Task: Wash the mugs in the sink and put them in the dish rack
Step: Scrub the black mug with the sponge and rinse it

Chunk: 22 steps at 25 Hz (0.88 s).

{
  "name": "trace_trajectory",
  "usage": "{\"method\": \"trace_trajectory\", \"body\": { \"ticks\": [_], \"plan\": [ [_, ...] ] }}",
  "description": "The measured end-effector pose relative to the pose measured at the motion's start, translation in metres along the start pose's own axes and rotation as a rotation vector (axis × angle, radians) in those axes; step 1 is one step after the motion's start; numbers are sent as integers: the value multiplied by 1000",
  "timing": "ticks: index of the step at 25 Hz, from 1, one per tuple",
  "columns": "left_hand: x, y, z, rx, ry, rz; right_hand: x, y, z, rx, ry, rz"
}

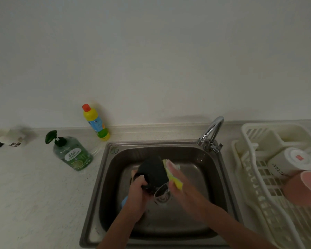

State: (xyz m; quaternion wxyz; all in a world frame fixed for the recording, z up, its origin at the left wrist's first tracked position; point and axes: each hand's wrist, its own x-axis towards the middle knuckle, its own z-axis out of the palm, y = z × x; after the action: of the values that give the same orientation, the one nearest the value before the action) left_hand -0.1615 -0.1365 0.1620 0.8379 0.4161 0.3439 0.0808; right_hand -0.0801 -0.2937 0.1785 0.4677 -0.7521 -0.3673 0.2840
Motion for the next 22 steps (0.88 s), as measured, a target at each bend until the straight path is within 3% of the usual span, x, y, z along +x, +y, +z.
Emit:
{"method": "trace_trajectory", "body": {
  "ticks": [3, 5, 8, 11, 14, 19, 22],
  "plan": [
    [1, -11, 0, 115, -31, 7, 0, -11, 3, -345, -72, -144],
    [-2, -20, 2, 143, -65, -26, 9, -12, -2, -246, -52, -142],
    [-3, -23, 3, 5, -32, -15, 6, -2, -11, 121, 34, 57],
    [-2, -16, 2, -115, 55, 41, -11, 1, -1, 4, 24, 28],
    [-5, -14, 2, -3, 18, 44, -15, -7, 7, -202, -8, -82],
    [-3, -13, 3, 211, -1, 37, -13, -5, -3, -130, 22, -29],
    [-9, -12, 6, 365, -54, 21, -16, -11, 6, -359, -39, -136]
  ]
}}
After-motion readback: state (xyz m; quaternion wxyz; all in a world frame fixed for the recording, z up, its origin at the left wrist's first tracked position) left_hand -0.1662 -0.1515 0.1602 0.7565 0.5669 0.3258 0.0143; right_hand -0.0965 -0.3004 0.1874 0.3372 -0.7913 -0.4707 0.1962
